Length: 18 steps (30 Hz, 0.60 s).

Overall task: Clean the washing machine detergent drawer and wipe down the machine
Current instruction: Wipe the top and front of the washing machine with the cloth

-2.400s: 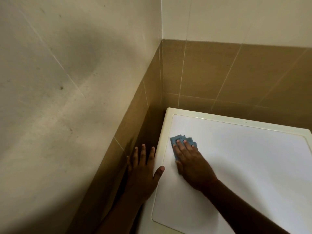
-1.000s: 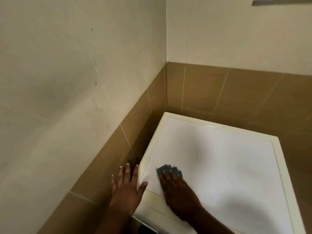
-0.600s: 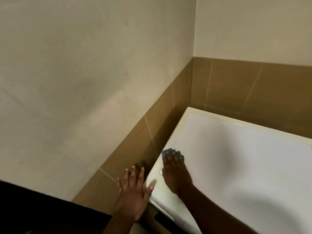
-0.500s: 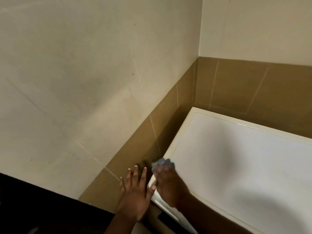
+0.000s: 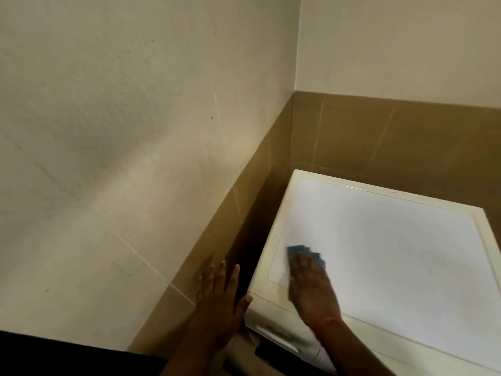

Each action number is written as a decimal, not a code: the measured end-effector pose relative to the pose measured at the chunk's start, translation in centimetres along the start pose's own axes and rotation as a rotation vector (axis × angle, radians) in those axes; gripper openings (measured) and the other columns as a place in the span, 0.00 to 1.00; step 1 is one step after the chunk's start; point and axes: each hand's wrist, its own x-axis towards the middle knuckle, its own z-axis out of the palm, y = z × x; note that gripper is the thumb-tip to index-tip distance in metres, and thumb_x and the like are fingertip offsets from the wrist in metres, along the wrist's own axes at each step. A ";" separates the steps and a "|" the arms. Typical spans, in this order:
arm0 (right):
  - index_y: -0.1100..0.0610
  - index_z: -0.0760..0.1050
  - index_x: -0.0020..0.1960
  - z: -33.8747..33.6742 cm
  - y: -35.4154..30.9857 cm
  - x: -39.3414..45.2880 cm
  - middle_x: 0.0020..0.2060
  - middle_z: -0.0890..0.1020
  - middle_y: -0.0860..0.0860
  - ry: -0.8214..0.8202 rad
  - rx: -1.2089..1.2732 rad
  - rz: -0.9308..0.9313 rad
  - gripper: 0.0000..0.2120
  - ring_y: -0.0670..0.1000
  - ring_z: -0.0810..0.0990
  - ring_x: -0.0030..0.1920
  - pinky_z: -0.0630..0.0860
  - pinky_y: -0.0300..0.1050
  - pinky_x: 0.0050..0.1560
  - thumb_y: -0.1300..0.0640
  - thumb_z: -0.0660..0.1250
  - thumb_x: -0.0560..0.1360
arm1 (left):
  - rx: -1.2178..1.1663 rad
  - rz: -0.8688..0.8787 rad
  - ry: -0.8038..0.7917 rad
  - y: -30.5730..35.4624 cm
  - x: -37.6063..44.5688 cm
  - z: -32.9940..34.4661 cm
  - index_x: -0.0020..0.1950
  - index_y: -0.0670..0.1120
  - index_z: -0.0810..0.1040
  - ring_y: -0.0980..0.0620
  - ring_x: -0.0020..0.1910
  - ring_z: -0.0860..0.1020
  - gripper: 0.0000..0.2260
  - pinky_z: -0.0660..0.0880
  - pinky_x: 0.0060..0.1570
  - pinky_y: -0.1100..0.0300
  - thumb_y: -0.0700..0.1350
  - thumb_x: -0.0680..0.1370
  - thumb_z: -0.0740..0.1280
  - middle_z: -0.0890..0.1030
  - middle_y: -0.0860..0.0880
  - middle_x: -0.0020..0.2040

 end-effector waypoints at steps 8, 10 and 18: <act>0.56 0.61 0.77 -0.3 1.9 -5.9 0.76 0.62 0.54 -0.021 -0.074 0.104 0.27 0.58 0.62 0.75 0.55 0.53 0.74 0.49 0.53 0.79 | 0.103 0.160 -0.006 1.2 3.4 1.1 0.76 0.51 0.60 0.39 0.71 0.69 0.31 0.68 0.65 0.39 0.67 0.80 0.41 0.69 0.43 0.73; 0.57 0.62 0.76 -0.4 1.8 -6.7 0.75 0.65 0.56 0.024 -0.050 0.294 0.28 0.60 0.64 0.73 0.57 0.54 0.73 0.50 0.54 0.78 | 0.126 0.213 0.018 1.6 4.0 1.0 0.76 0.51 0.61 0.38 0.71 0.69 0.31 0.70 0.64 0.38 0.66 0.80 0.41 0.70 0.42 0.73; 0.57 0.68 0.72 -1.1 2.3 -10.3 0.71 0.71 0.56 0.010 -0.095 0.394 0.31 0.59 0.66 0.71 0.55 0.52 0.70 0.46 0.37 0.82 | 0.086 0.296 0.034 2.8 5.1 1.6 0.78 0.54 0.56 0.40 0.77 0.58 0.35 0.57 0.71 0.38 0.69 0.77 0.35 0.61 0.44 0.78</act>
